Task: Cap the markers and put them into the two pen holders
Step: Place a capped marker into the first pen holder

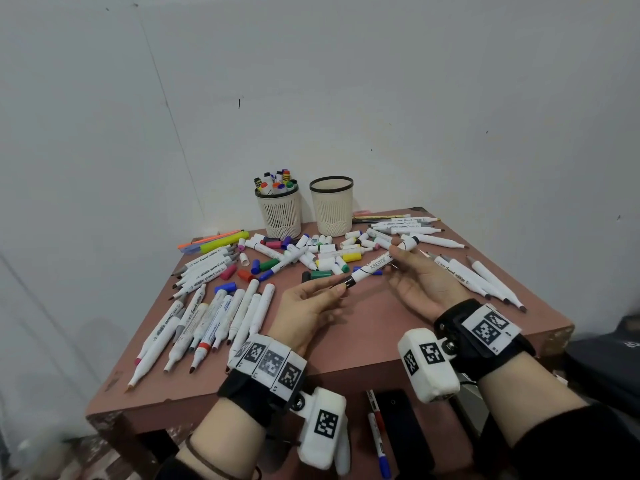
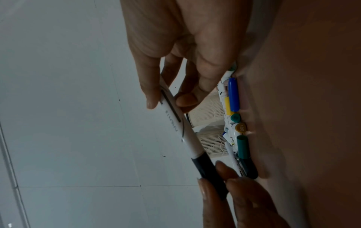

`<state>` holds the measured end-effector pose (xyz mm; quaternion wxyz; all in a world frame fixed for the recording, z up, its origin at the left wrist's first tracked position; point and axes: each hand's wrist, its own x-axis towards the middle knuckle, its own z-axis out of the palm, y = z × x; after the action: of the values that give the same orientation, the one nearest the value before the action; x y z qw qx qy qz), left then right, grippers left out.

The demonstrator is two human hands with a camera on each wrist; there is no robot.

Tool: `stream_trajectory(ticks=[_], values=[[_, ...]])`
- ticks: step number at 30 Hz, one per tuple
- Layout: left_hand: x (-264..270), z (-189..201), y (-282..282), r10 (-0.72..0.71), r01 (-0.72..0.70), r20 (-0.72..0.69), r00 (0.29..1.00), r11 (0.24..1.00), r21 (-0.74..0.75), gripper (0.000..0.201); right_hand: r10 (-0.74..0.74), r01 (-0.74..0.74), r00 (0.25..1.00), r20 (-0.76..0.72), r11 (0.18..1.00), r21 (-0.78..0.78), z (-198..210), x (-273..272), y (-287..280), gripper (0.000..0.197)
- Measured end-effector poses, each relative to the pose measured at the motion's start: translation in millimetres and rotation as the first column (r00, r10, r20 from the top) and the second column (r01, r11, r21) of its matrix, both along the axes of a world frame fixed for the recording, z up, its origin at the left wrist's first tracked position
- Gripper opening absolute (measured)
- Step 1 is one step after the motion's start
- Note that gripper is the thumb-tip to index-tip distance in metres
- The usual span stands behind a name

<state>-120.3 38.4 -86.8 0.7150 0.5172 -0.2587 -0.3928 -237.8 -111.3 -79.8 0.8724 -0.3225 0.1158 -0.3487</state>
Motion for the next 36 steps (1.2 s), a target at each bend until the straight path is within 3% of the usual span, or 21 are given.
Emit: stream_trajectory(ticks=[16, 21, 25, 31, 36], values=[[4.3, -3.5, -1.2, -0.014, 0.014, -0.024, 1.0, 1.0, -0.019, 0.011, 0.068, -0.057, 0.995, 0.067, 0.986, -0.156, -0.5, -0.1, 1.4, 0.046], [2.7, -0.7, -1.3, -0.016, 0.016, -0.048, 0.999, 1.0, -0.003, 0.012, -0.025, 0.026, 1.0, 0.013, 0.994, -0.107, 3.9, 1.8, 6.2, 0.03], [0.9, 3.9, 1.3, -0.002, 0.004, -0.101, 0.995, 1.0, 0.018, 0.013, -0.14, 0.138, 0.99, -0.018, 0.986, -0.097, 8.1, 2.6, 9.5, 0.036], [-3.9, 10.9, 9.7, 0.02, -0.016, -0.114, 0.993, 0.999, 0.036, 0.015, -0.251, 0.217, 0.966, -0.057, 0.915, -0.339, 33.5, -7.1, 26.5, 0.025], [-11.3, 29.5, 22.4, 0.041, -0.042, 0.03, 0.999, 0.999, 0.023, 0.012, -0.388, 0.224, 0.916, -0.103, 0.706, -0.672, 58.0, -24.5, 37.7, 0.028]])
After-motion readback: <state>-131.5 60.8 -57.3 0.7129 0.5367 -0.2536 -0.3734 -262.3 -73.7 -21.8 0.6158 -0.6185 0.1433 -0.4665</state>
